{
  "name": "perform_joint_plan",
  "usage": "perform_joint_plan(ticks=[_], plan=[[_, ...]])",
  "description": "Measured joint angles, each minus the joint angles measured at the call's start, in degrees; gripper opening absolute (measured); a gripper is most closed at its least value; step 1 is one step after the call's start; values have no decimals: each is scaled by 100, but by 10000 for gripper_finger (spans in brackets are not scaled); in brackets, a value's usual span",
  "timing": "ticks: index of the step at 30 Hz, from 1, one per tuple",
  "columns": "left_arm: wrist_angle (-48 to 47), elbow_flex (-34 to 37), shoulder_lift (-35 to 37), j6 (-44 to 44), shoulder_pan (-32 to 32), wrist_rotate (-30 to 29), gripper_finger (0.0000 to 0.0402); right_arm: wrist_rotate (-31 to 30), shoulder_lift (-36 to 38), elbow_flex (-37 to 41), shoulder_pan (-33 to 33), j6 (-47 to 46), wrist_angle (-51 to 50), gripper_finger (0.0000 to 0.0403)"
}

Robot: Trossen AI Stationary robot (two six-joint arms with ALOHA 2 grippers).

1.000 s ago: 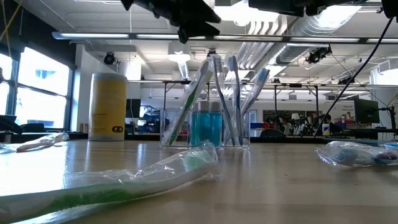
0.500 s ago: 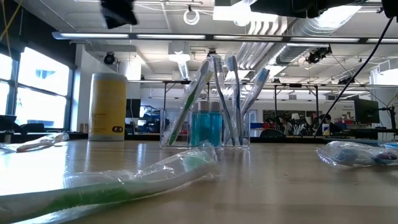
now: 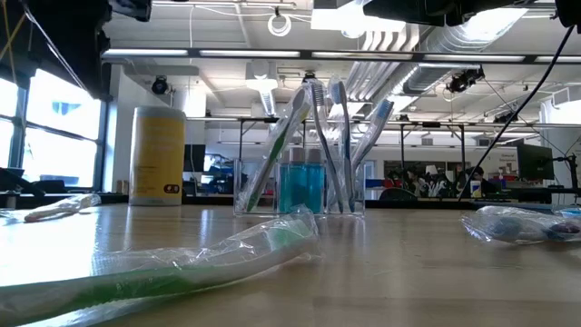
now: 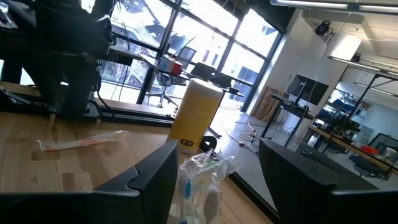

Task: Pick & Place toothbrushing station
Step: Put the orange toothbrush into the transparent organizer

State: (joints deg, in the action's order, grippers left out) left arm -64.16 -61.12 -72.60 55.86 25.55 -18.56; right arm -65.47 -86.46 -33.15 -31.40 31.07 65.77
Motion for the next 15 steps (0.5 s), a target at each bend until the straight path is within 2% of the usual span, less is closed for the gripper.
perform_joint_plan(ticks=[3,6,9,11,13,15], plan=[[85,128,0,420,-3,-250,181,0,0,0,0,0,-2,215],[-248,253,0,1671,-5,-282,181,0,0,0,0,-2,-2,215],[-1041,407,2,3194,-5,-250,181,2,0,0,0,-89,-21,215],[-1357,585,2,3912,-8,-135,181,2,0,0,0,-150,-106,215],[-1423,801,38,4462,-7,-62,181,7,0,0,0,-149,-148,215],[-1357,1023,55,4581,-7,75,181,4,0,0,0,-149,-146,215]])
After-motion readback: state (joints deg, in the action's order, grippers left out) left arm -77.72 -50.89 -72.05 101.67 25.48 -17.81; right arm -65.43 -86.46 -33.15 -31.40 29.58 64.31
